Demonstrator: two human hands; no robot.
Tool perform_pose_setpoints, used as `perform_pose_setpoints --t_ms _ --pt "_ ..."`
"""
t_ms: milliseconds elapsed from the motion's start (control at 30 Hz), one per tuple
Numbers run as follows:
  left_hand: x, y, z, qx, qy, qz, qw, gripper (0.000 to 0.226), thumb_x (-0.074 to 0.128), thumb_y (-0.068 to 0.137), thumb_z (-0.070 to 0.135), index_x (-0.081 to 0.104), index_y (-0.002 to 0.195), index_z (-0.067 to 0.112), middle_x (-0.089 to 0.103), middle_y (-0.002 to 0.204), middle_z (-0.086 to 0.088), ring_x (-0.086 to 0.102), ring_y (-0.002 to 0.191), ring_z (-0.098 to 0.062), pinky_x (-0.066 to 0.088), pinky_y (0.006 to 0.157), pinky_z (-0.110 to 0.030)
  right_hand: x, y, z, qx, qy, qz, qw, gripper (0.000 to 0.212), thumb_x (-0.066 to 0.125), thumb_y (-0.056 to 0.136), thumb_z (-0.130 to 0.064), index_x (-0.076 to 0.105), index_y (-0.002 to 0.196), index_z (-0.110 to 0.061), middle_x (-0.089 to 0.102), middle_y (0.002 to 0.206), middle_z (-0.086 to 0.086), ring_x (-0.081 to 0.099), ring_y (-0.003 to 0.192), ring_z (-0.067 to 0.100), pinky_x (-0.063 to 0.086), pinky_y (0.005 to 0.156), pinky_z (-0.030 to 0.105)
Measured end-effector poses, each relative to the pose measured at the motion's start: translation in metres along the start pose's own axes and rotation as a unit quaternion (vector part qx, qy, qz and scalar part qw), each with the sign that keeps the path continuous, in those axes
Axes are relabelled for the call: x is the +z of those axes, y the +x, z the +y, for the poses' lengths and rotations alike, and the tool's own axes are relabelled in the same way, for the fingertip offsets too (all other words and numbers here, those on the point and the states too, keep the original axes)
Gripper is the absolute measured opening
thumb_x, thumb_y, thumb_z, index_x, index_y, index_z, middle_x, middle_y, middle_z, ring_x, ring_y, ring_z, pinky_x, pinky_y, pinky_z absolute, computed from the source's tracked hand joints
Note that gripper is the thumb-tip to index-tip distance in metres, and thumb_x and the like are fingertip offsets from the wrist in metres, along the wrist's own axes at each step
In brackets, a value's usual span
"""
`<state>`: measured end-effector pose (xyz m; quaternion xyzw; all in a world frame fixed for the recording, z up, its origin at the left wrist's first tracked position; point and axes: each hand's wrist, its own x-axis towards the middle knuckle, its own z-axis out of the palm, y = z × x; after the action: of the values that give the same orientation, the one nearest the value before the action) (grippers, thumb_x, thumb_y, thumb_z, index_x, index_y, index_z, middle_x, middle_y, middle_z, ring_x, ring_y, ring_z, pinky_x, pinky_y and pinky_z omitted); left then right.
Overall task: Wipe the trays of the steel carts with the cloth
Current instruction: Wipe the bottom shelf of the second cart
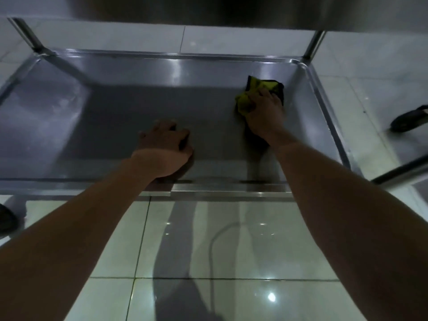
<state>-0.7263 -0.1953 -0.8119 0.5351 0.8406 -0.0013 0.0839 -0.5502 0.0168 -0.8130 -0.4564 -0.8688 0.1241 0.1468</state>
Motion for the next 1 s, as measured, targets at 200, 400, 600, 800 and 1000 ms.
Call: perform_pose_setpoints --t_ms 200,400,600,800,1000 --pt "0.001 -0.017 0.018 0.006 0.046 0.04 0.998 0.055 0.028 0.094 0.05 0.037 0.143 0.026 0.036 0.145 -0.013 0.038 0.133 -0.041 0.038 0.102 -0.062 -0.05 -0.036 0.086 0.082 -0.059 0.045 0.994 0.039 0.057 0.092 -0.027 0.061 0.13 -0.018 0.054 0.136 0.014 0.048 0.123 0.039 0.039 0.102 0.042" --pt "-0.007 -0.018 0.027 -0.012 0.035 -0.003 0.999 0.051 0.035 0.1 0.043 0.034 0.148 0.025 0.034 0.15 -0.012 0.032 0.138 -0.04 0.036 0.107 -0.062 -0.057 -0.075 0.086 0.094 -0.084 0.025 0.992 0.048 0.056 0.093 -0.02 0.051 0.14 -0.023 0.042 0.151 0.009 0.035 0.139 0.034 0.029 0.117 0.043" --pt "-0.009 -0.069 0.063 0.08 -0.024 0.104 0.991 0.025 0.048 0.098 0.037 0.068 0.109 0.027 0.063 0.122 -0.001 0.059 0.108 -0.031 0.05 0.087 -0.044 -0.068 -0.123 0.081 0.075 -0.08 -0.011 0.994 0.051 0.054 0.096 -0.018 0.045 0.147 -0.017 0.033 0.158 0.011 0.022 0.149 0.027 0.015 0.121 0.038" --pt "0.01 -0.107 0.06 0.188 -0.072 0.092 0.975 0.034 0.063 0.092 0.044 0.07 0.117 0.022 0.061 0.13 -0.002 0.055 0.122 -0.028 0.048 0.096 -0.05 -0.074 -0.175 0.075 0.031 -0.052 0.023 0.998 0.041 0.052 0.098 -0.009 0.055 0.139 -0.007 0.044 0.151 0.019 0.036 0.139 0.038 0.027 0.115 0.044" --pt "-0.001 -0.117 0.04 0.148 -0.032 0.103 0.983 0.034 0.064 0.092 0.039 0.065 0.123 0.024 0.058 0.132 -0.002 0.05 0.122 -0.028 0.045 0.098 -0.049 -0.065 -0.197 0.055 0.077 -0.043 0.029 0.996 0.043 0.047 0.097 -0.012 0.054 0.14 -0.014 0.043 0.152 0.015 0.039 0.137 0.038 0.028 0.115 0.044"
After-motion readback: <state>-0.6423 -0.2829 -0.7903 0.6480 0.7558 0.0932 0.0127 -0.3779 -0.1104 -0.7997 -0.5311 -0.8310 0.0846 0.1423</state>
